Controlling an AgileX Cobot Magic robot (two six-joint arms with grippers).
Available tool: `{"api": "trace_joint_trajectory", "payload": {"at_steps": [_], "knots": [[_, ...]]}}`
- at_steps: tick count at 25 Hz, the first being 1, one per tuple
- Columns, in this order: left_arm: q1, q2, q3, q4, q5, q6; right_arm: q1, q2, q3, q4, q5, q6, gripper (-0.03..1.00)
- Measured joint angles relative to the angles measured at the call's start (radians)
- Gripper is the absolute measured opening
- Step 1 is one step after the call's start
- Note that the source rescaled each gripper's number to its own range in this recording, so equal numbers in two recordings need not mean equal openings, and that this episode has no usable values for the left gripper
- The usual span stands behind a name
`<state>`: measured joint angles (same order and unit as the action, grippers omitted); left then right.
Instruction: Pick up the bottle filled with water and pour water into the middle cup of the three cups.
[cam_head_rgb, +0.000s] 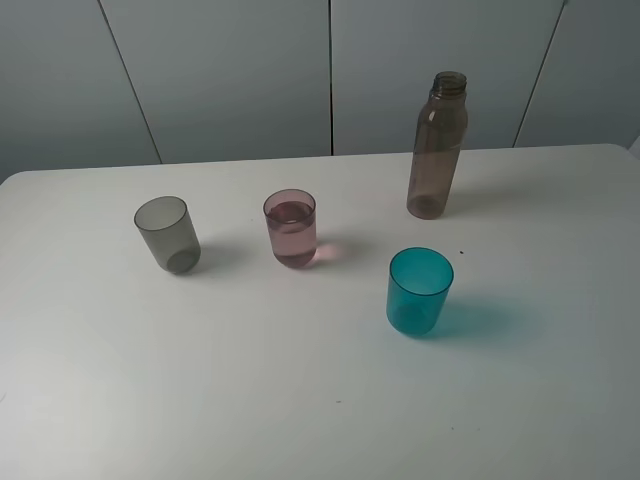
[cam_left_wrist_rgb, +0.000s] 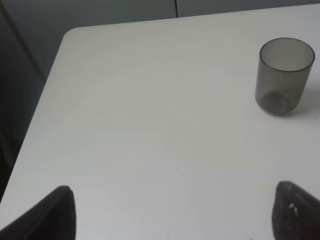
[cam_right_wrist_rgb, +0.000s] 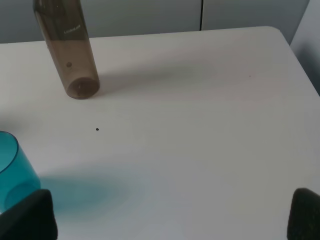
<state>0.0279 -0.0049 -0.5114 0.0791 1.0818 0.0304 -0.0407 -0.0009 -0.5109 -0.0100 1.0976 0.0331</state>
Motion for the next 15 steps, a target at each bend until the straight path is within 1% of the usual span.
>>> {"api": "trace_joint_trajectory", "payload": {"at_steps": [15], "knots": [[0.0,0.0,0.0,0.0,0.0,0.002,0.0,0.0,0.0,-0.002,0.0,0.006,1.0]]}}
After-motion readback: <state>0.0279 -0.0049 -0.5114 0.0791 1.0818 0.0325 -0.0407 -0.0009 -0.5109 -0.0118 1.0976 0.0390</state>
